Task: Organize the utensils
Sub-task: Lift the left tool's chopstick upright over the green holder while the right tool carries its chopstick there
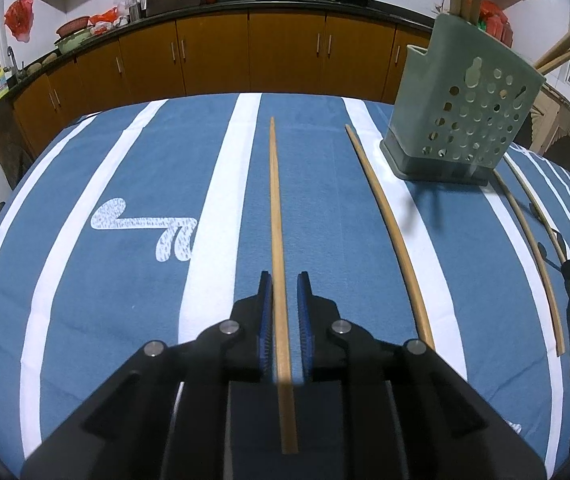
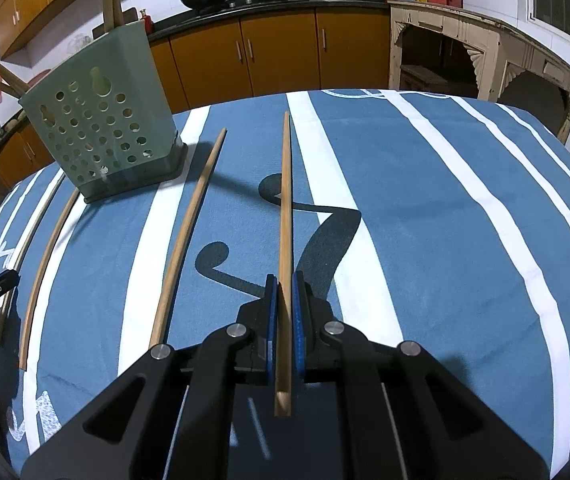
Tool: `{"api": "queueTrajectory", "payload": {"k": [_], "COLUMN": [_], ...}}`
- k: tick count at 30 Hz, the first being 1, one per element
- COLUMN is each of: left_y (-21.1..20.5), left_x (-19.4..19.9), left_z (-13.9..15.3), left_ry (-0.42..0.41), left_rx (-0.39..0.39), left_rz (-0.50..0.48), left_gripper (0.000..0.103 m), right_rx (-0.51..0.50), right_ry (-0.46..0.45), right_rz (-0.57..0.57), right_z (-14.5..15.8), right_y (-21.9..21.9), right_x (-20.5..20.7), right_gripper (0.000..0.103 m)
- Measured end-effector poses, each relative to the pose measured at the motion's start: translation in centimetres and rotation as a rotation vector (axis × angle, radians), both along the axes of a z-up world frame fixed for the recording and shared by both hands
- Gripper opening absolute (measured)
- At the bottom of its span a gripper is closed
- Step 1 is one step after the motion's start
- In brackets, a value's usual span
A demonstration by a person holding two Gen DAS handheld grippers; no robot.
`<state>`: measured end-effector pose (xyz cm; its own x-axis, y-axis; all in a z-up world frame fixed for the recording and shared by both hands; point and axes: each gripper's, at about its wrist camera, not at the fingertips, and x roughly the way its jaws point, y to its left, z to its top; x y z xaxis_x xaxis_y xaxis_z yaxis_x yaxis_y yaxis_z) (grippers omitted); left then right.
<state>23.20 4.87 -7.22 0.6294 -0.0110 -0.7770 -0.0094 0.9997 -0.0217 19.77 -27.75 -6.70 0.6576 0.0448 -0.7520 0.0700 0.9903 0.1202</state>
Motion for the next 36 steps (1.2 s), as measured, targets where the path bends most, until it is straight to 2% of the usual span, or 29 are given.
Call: {"api": "queueTrajectory", "payload": {"k": [23, 29, 36], "left_y": [0.03, 0.09, 0.0], "left_x": [0.03, -0.36, -0.53], "left_z": [-0.02, -0.07, -0.03], "left_ry": [0.0, 0.001, 0.0], "left_rx": [0.006, 0.017, 0.02], "left_rz": [0.0, 0.013, 0.017], "left_gripper": [0.015, 0.021, 0.021], "right_rx": [0.002, 0.0, 0.0], "right_ry": [0.0, 0.0, -0.001], "right_rz": [0.001, 0.0, 0.002], "right_z": [-0.05, -0.07, -0.08], "right_y": [-0.08, -0.05, -0.04], "right_x": [-0.02, -0.02, -0.22], "right_gripper": [0.009, 0.009, 0.009]}}
